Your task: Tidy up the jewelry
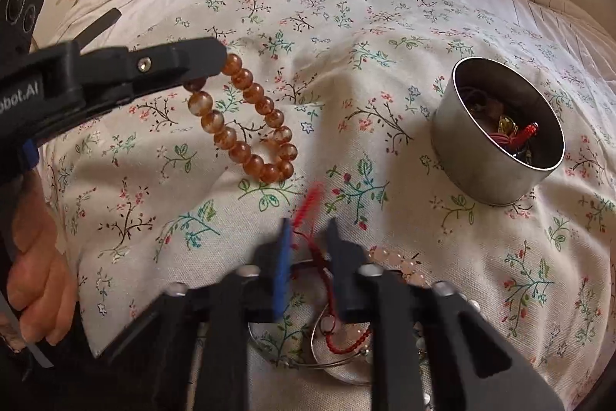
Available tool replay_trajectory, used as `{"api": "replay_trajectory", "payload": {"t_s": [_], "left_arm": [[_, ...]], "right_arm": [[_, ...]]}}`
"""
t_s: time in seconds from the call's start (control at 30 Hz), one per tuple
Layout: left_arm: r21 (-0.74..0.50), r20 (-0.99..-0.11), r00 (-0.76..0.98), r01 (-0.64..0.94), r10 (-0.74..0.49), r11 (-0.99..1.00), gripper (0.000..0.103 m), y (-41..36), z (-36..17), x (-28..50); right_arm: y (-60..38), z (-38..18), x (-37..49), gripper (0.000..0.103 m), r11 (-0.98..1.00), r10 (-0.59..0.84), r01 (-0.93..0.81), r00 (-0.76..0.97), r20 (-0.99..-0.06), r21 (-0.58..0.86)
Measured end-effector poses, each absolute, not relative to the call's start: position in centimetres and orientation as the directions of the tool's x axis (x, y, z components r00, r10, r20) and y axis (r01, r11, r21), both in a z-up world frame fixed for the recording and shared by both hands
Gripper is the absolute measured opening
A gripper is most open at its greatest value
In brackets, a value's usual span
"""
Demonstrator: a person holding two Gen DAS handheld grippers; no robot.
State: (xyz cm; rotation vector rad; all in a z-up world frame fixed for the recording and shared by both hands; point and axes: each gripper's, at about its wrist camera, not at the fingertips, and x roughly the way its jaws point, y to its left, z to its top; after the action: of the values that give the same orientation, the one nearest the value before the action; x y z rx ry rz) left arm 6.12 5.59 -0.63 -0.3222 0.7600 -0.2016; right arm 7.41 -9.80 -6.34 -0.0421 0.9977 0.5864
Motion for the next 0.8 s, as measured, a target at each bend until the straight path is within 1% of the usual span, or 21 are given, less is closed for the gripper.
{"api": "replay_trajectory", "payload": {"t_s": [0.13, 0.4, 0.5, 0.8], "left_arm": [[-0.352, -0.655, 0.694, 0.070, -0.299, 0.933, 0.011, 5.2, -0.9, 6.2], [-0.353, -0.632, 0.703, 0.115, -0.327, 0.929, 0.011, 4.5, -0.4, 5.7], [-0.340, -0.623, 0.708, 0.137, -0.332, 0.930, 0.011, 3.9, -0.1, 5.4], [-0.338, -0.601, 0.717, 0.171, -0.353, 0.925, 0.010, 3.2, 0.5, 5.0]], "right_arm": [[-12.4, -5.1, 7.3, 0.006, 0.842, 0.518, -0.411, 0.432, -0.738, 0.350], [-18.0, -1.9, 6.1, 0.006, 0.766, 0.628, -0.309, 0.548, -0.553, 0.564], [-19.4, -1.1, 5.6, 0.006, 0.749, 0.632, -0.292, 0.584, -0.509, 0.595], [-21.7, 0.3, 4.5, 0.006, 0.736, 0.616, -0.280, 0.655, -0.438, 0.616]]}}
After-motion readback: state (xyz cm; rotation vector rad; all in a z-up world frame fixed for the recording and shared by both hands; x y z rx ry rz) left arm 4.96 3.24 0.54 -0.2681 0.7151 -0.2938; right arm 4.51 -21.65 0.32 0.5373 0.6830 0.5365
